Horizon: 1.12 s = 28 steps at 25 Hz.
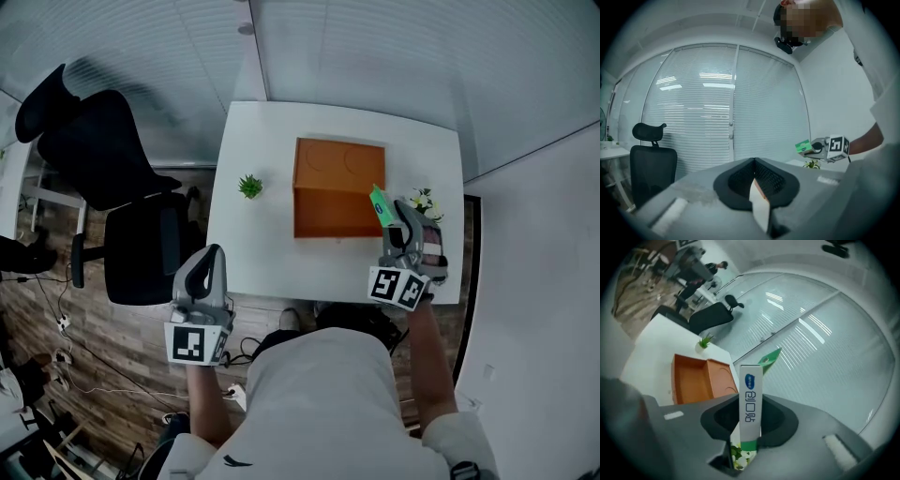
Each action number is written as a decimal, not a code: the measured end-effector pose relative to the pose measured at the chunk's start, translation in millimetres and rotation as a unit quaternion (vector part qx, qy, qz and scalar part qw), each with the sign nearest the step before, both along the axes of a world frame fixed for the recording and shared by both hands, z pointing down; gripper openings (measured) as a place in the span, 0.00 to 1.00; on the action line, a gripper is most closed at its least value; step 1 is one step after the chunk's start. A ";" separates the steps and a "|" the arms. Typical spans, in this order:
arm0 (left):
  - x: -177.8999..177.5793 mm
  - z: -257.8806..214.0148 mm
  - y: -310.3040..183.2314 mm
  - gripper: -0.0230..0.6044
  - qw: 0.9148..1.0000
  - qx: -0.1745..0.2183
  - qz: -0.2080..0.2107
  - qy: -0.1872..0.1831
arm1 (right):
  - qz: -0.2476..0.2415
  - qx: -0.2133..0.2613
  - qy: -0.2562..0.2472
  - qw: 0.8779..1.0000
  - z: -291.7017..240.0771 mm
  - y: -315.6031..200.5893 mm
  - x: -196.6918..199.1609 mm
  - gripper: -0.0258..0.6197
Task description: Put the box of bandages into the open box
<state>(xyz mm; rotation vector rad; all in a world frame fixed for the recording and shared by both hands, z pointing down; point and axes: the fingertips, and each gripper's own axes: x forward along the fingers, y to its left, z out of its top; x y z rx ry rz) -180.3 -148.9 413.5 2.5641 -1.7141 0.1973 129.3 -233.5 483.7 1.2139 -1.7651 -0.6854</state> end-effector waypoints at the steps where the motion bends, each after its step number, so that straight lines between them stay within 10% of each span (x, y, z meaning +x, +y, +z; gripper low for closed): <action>1: -0.4 -0.3 0.8 0.05 1.000 0.000 -0.001 0.000 | -0.004 0.007 0.029 1.000 4.3 -1.3 -4.4 0.18; 17: -2.7 -2.2 11.9 0.05 1.000 0.005 -0.010 0.001 | -0.059 -0.014 0.120 0.991 34.6 -7.3 -31.8 0.19; 20: -2.9 -2.8 14.1 0.05 1.000 0.007 -0.011 0.003 | -0.060 -0.033 0.107 0.992 38.5 -3.8 -31.3 0.37; 28: -2.5 -2.0 20.0 0.05 1.000 0.006 -0.015 0.004 | -0.084 -0.074 0.128 0.985 51.9 6.2 -31.7 0.41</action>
